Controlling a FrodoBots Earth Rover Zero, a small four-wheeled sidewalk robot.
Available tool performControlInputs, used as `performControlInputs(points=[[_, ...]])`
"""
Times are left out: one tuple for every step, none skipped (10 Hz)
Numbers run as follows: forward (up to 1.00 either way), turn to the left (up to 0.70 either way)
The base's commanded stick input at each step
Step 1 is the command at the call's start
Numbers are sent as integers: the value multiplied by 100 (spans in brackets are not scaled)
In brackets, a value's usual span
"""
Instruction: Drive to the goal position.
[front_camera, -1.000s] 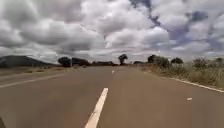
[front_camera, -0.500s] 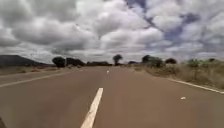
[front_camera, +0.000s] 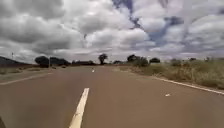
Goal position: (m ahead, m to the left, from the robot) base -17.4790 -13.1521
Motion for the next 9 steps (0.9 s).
performControlInputs(points=[[0,-85],[0,-85],[0,-85],[0,-85],[0,-85],[0,-85],[0,-85],[0,-85],[0,-85]])
